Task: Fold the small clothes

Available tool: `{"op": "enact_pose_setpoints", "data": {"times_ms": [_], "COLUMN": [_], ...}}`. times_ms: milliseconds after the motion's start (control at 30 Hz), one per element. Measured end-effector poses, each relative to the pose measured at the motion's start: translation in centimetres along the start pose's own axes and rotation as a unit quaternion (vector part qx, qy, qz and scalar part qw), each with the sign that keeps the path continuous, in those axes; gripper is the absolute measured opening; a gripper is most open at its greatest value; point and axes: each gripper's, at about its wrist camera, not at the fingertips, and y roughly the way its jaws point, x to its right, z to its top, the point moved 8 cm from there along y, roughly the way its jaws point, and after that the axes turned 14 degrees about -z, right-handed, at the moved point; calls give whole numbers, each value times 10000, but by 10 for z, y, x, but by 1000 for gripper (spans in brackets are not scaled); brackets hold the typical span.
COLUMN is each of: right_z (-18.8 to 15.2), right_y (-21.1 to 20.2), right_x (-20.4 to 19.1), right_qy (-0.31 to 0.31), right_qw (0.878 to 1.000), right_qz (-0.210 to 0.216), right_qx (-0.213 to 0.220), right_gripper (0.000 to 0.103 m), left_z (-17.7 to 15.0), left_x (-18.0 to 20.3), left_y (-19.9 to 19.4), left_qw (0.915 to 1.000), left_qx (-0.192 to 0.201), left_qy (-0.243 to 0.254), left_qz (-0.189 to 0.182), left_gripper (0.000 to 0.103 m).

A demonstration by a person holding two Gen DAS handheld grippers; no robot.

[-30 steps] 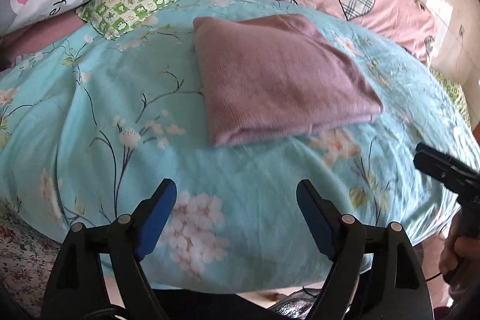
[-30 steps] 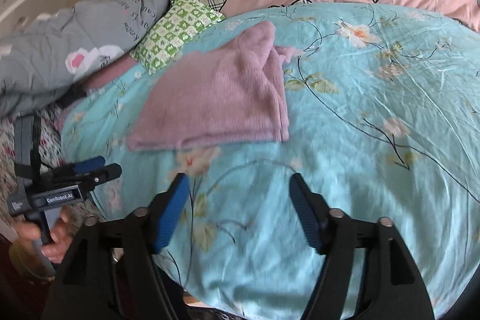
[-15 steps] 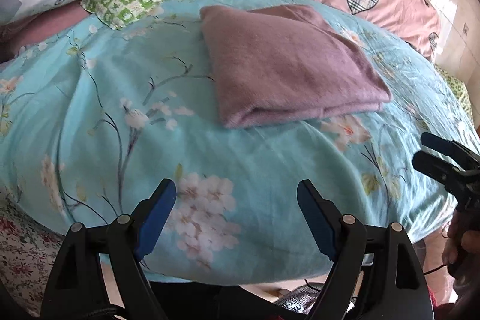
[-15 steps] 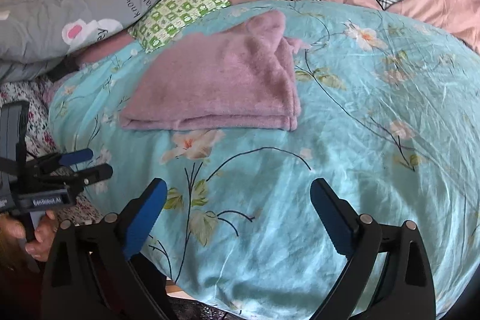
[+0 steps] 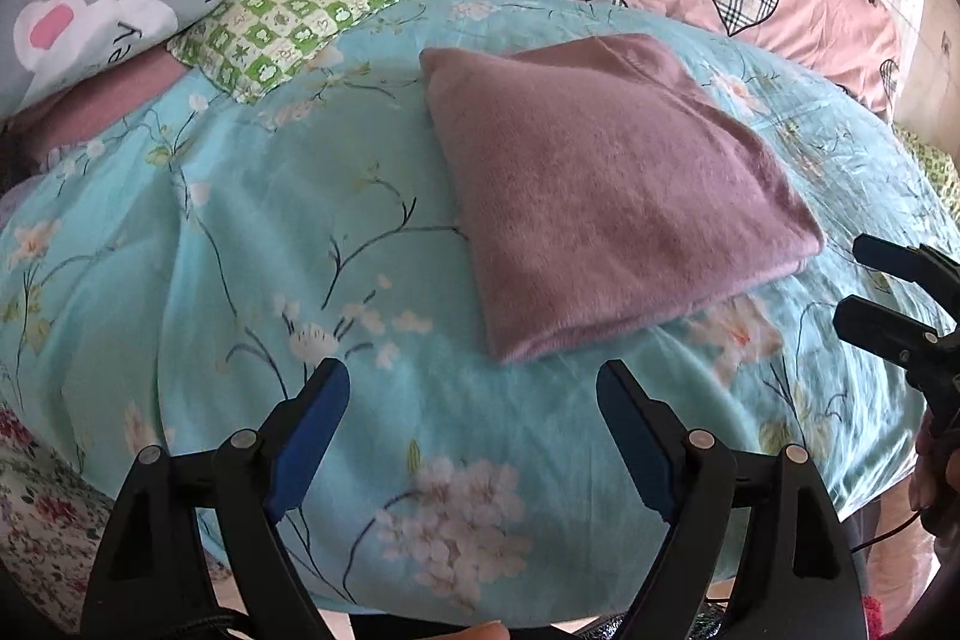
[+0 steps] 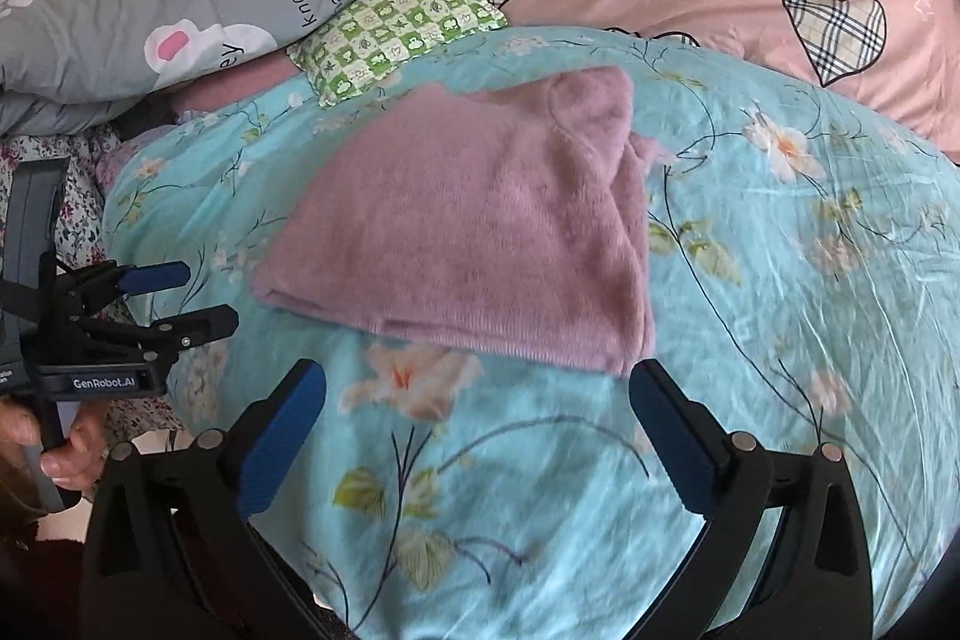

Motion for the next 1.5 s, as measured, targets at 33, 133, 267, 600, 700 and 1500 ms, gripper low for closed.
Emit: {"op": "enact_pose_setpoints", "data": {"times_ms": [33, 133, 267, 600, 700, 1500], "right_z": [2, 9, 16, 33, 39, 54], "right_y": [1, 4, 7, 15, 15, 23], "right_x": [-1, -2, -3, 0, -2, 1], "right_qy": [-10, -115, -149, -207, -254, -210], "right_qw": [10000, 9999, 9999, 9997, 9996, 9992], "right_qz": [1, -30, 53, 126, 134, 335], "right_qx": [-11, 0, -1, -49, -15, -51], "right_gripper": [101, 101, 101, 102, 102, 102], "left_z": [2, 7, 13, 29, 32, 42], "left_x": [1, 2, 0, 3, 2, 9], "left_y": [1, 3, 7, 7, 7, 11], "left_qw": [10000, 9997, 9992, 9985, 9981, 9981], "left_qx": [-21, -88, -160, -87, -67, -69], "left_qy": [21, 89, 88, 191, 211, 205], "left_qz": [59, 208, 348, 510, 575, 569], "left_gripper": [85, 86, 87, 87, 88, 88]}}
